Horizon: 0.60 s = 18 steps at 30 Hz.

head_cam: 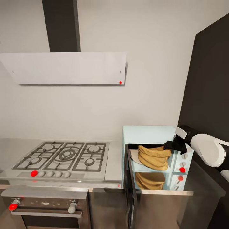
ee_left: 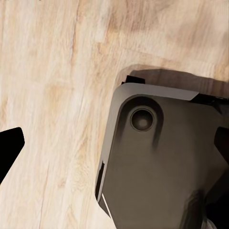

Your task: In the kitchen, take the popcorn bag from the countertop, put it into the microwave, and heat it until the popcorn is cooked so the cooked popcorn ends up inside the bag.

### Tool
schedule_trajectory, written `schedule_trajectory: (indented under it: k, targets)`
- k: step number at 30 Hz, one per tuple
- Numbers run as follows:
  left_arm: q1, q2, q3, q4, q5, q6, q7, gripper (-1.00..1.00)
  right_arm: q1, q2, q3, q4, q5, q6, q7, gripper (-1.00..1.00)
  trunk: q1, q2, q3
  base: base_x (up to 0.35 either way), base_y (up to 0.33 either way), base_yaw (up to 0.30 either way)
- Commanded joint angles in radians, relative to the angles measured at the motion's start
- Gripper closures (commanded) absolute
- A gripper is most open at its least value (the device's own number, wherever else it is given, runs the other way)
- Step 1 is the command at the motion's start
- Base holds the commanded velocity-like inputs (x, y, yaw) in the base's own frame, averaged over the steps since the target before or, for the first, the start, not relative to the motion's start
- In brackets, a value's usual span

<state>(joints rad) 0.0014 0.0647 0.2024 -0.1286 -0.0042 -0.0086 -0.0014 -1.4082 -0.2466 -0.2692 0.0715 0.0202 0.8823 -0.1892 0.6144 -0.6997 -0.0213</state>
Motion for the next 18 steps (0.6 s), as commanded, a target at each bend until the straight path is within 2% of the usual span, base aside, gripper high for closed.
schedule_trajectory:
  k: [1,5,18]
  targets:
    - [0.0,0.0,0.003,-0.001,0.0,-0.001,0.0,-1.0,-0.002,0.0,-0.008,0.002,-0.004,0.0,-0.007,-1.0,0.0,-0.001,0.0,0.0,0.0,0.0]
    - [0.0,0.0,0.003,-0.002,0.0,-0.001,0.0,-1.0,-0.002,0.0,-0.008,0.002,-0.016,0.0,-0.006,-1.0,0.0,-0.001,0.007,0.0,0.0,0.0]
    - [0.0,0.0,0.003,-0.002,0.0,-0.001,0.0,-1.0,-0.002,0.0,-0.008,0.002,-0.017,0.0,-0.006,-1.0,0.0,-0.001,0.028,0.0,0.0,0.0]
